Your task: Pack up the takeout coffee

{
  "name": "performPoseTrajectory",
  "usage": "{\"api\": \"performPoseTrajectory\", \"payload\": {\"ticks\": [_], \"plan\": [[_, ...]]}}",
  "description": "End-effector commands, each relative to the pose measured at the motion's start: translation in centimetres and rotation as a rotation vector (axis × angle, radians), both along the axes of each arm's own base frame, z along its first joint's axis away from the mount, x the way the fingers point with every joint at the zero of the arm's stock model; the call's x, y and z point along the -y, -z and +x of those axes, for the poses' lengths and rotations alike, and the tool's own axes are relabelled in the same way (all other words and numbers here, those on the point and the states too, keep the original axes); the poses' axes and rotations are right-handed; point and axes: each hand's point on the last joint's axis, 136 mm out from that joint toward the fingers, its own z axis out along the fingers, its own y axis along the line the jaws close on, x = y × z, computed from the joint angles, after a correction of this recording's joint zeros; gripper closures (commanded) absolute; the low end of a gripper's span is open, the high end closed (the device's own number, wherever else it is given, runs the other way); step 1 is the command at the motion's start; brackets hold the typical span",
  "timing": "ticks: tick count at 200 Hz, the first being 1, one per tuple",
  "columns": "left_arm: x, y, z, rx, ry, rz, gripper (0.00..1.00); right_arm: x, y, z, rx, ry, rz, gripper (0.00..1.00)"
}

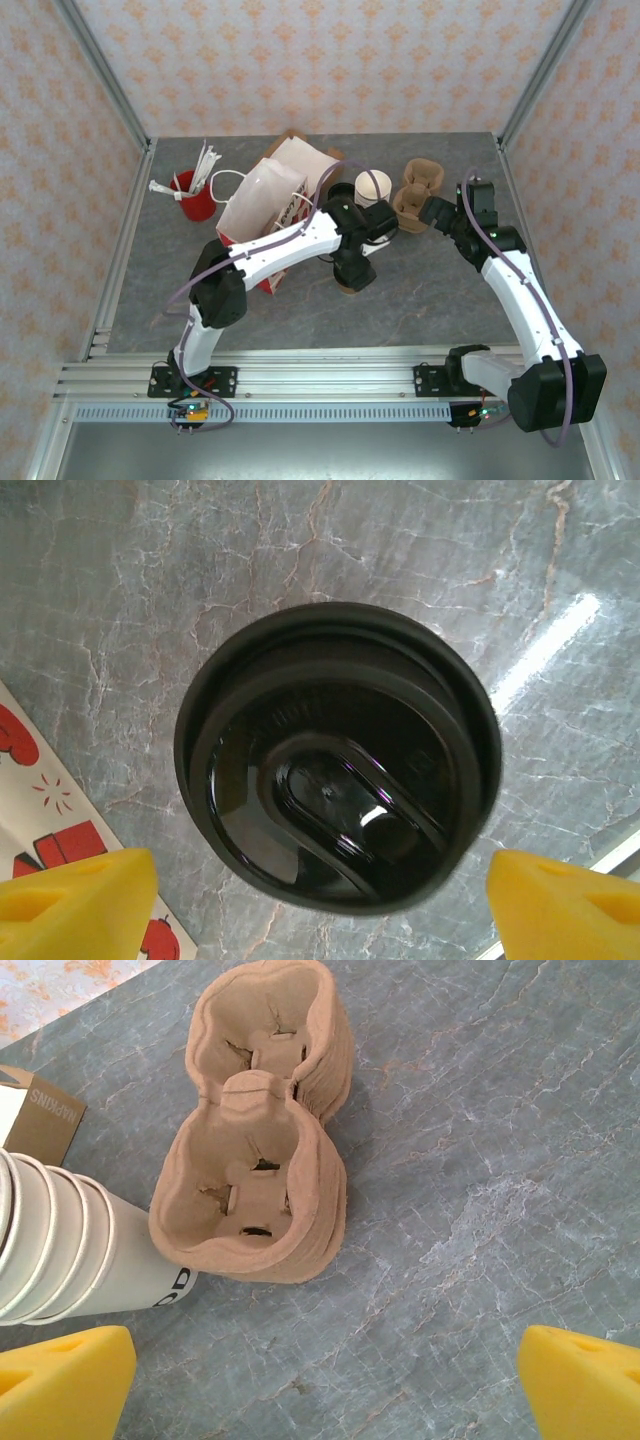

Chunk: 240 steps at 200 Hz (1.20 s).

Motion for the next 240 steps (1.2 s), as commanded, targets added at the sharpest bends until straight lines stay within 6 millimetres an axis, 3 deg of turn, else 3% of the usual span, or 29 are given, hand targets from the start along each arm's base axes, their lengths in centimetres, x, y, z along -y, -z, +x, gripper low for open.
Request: {"api": "performPoseTrajectory", "payload": {"ticks": [1,75,111,240], "plan": [[0.1,-0.7,-0.2,-0.025,0.031,-0.005,0.14,0.6,-0.3,0.2,0.013,0.009,-0.032,0.02],[0.4,0.7,-0.1,-0.082,0.029,-0.013,0.15,0.3,-0.2,0.2,0.012,-0.003,-0.021,0.02],[0.6,0.9,-0.2,-0.091,0.027,-0.017,0.18,0.2,-0.1,0.1,0.01,-0.008,-0.017,0.02],[0.8,1.1,0.4,-0.083,0.024,-0.009,0.15,-0.2,0.1,0.1,0.008,-0.022,0.001,0.02]]}}
